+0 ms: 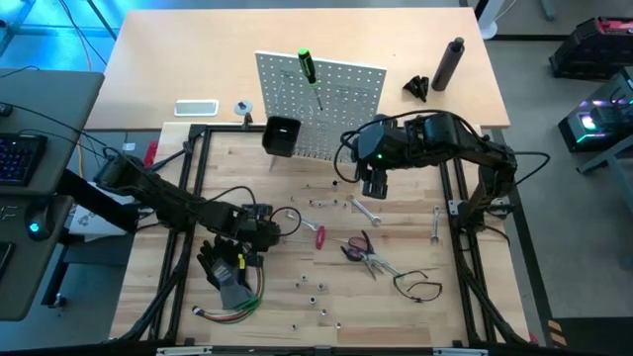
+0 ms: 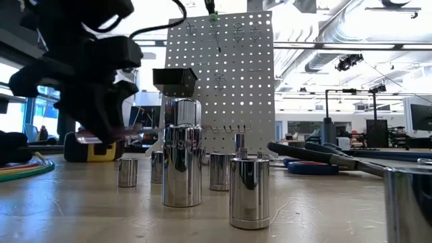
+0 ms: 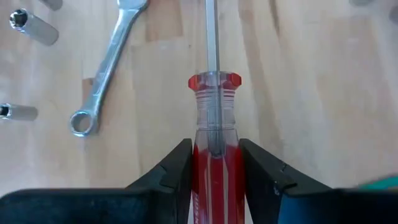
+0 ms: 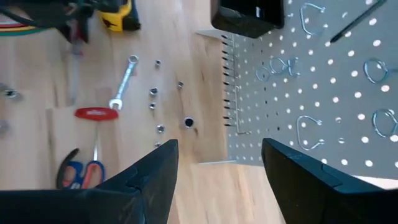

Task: Hang tools onto peg board
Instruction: Hang the red screwdriver on the white peg board

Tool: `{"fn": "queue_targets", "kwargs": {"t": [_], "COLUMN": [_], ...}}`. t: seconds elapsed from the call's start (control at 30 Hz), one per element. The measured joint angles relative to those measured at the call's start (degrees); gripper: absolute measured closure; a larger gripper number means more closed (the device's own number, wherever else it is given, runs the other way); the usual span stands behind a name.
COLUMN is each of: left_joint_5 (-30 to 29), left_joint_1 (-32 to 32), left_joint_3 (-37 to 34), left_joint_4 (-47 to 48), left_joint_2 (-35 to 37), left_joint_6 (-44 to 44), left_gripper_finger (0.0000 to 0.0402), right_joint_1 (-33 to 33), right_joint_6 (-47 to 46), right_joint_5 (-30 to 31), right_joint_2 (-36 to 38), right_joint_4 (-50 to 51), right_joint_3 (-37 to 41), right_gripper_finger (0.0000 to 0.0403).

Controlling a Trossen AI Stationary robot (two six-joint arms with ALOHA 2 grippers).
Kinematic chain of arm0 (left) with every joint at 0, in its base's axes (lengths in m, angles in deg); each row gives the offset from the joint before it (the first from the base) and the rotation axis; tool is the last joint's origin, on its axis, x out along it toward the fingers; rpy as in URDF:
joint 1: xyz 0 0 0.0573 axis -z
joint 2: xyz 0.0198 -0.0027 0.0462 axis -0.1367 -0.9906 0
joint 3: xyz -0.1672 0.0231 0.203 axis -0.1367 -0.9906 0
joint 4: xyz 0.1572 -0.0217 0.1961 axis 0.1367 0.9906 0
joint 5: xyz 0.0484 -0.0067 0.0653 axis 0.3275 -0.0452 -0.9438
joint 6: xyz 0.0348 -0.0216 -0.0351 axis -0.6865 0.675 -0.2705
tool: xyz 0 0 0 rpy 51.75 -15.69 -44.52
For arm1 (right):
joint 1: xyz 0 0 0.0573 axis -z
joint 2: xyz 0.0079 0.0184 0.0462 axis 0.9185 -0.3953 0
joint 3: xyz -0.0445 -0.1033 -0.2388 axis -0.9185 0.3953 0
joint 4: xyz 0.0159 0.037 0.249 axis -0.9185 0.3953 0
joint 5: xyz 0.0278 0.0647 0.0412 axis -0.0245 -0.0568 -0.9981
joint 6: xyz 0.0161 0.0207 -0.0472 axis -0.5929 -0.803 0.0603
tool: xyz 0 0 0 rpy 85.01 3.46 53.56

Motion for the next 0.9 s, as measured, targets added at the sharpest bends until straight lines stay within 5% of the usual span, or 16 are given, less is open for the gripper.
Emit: {"fn": "queue_targets", "kwargs": {"t": [0.43,0.9], "left_joint_5": [-4.42,-10.03], "left_joint_1": [-1.48,-2.15], "left_joint_3": [12.31,23.08], "left_joint_4": [11.02,21.93], "left_joint_2": [0.46,0.54], "left_joint_6": [-10.28,-16.48], "left_gripper_finger": [0.0302,0.0302], "right_joint_1": [-5.93,-5.41], "right_joint_6": [-4.91,0.69], "right_joint_5": [-0.17,-12.2], "right_joint_2": [-1.11,-1.09], "right_joint_4": [-0.65,-23.97], "right_joint_3": [0.67,23.89], "right_gripper_finger": [0.0176,0.0176]}}
